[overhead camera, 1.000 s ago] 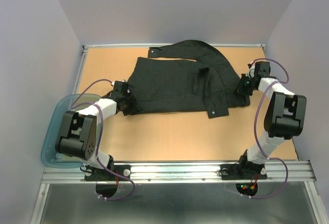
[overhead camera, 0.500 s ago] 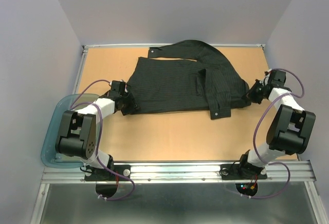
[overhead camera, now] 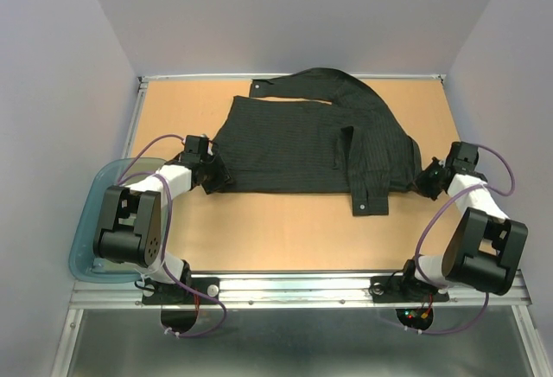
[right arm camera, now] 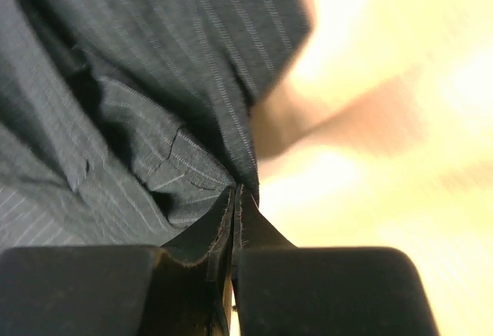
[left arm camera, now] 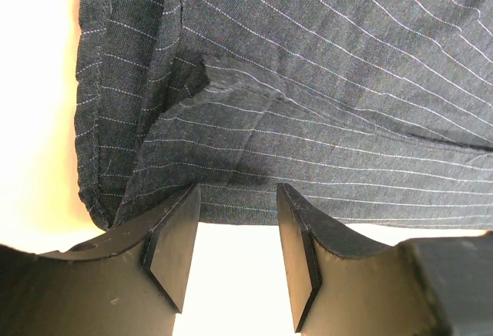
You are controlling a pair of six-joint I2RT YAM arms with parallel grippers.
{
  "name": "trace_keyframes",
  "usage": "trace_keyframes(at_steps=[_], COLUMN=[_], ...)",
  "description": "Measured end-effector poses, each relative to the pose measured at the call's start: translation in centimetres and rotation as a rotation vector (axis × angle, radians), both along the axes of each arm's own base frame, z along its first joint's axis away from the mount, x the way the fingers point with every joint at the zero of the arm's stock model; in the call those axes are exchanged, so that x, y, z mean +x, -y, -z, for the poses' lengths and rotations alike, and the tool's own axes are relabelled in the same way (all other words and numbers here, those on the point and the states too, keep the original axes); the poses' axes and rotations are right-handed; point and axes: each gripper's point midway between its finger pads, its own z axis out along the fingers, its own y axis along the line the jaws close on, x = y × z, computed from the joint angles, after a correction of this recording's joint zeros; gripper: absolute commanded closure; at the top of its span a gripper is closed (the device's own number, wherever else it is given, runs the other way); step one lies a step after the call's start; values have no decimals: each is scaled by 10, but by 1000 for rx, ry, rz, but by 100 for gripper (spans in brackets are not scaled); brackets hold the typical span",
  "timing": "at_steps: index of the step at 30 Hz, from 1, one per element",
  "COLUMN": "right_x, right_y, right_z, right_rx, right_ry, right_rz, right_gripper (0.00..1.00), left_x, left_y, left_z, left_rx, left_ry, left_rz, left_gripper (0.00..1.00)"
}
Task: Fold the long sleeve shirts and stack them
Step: Fold the shirt
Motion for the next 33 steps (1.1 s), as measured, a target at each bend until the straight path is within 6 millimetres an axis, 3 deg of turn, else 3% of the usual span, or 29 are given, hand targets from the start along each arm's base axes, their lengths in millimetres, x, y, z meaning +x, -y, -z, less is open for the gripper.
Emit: trace_keyframes(at_steps=[4, 6, 10, 13, 16, 21, 24, 30, 33], right_x=[-14, -22, -34, -42, -43, -12, 5, 15, 13], right_y=[11, 16, 25, 29, 29, 21, 6, -18, -29], right_z=[14, 21, 34, 38, 27, -24, -41, -37, -18], right_rx=[-30, -36, -58, -77, -91, -88, -59, 51, 113], right_ry=[-69, -112, -190, -229, -197, -19, 65, 105, 99], right_rz=[71, 109, 158, 168, 155, 84, 20, -47, -54], right_gripper=[98, 89, 82, 54, 43, 42, 43, 46, 48], left_x=[0, 0, 0, 0, 0, -10, -13, -13, -9], left_y=[-1, -1, -2, -2, -4, -11, -15, -16, -15], left_z=[0, 0, 0, 0, -1, -7, -19, -47, -50], left_rx=[0, -1, 0, 3, 8, 42, 52, 47, 38], left_ry=[0, -1, 0, 1, 4, -8, 16, 98, 115], left_rz=[-1, -1, 0, 3, 7, 14, 14, 9, 0], left_gripper=[44, 43, 43, 41, 39, 33, 31, 33, 35])
